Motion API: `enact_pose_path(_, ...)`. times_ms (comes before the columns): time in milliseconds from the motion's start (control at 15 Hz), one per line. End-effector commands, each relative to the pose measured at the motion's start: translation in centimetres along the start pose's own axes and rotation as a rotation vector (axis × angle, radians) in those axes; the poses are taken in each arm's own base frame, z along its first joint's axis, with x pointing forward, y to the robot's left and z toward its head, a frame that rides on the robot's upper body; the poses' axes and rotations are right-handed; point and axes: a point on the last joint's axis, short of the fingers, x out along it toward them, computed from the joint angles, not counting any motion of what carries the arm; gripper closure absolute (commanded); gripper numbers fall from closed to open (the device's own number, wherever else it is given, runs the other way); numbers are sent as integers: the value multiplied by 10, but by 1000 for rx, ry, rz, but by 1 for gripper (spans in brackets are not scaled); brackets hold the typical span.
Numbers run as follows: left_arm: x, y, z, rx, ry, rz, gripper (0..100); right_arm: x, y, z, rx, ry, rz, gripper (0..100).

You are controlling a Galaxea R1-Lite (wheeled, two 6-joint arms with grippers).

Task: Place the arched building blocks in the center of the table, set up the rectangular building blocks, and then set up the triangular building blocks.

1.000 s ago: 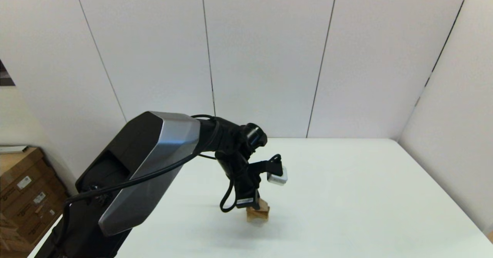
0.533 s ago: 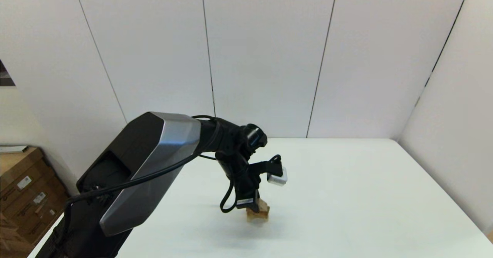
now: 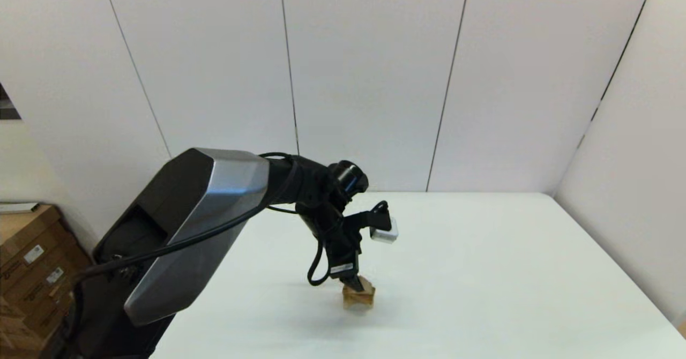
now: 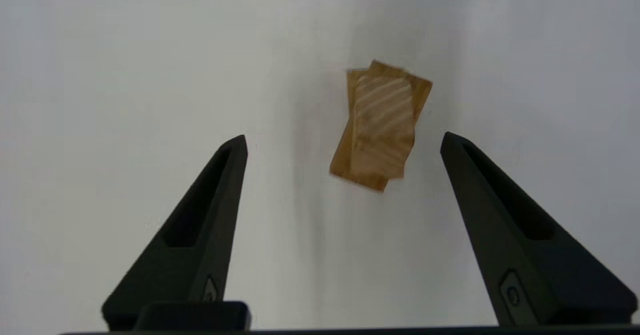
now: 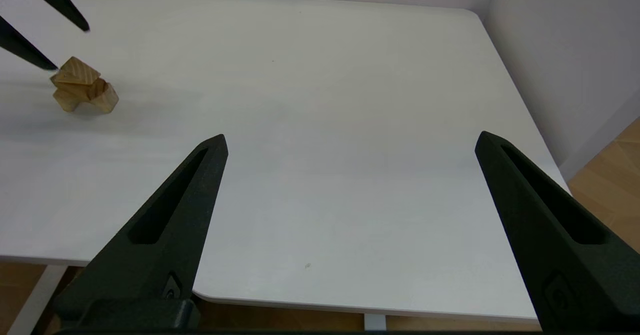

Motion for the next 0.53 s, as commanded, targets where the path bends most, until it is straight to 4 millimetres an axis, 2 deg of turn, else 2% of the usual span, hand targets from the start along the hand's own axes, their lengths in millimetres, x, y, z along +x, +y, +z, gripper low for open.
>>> enact_pose_path(67, -82, -5, 9, -81, -66, 96, 0, 0, 0, 0, 0, 1, 1, 0)
enact_pose_path(333, -178, -34, 21, -279, -191, 214, 0, 0, 0, 0, 0, 1, 1, 0)
enact_pose_path(400, -217, -52, 22, -346, -234, 278, 0, 0, 0, 0, 0, 1, 1, 0)
enact_pose_path(533, -271, -89, 17, -451, -276, 351, 0, 0, 0, 0, 0, 1, 1, 0)
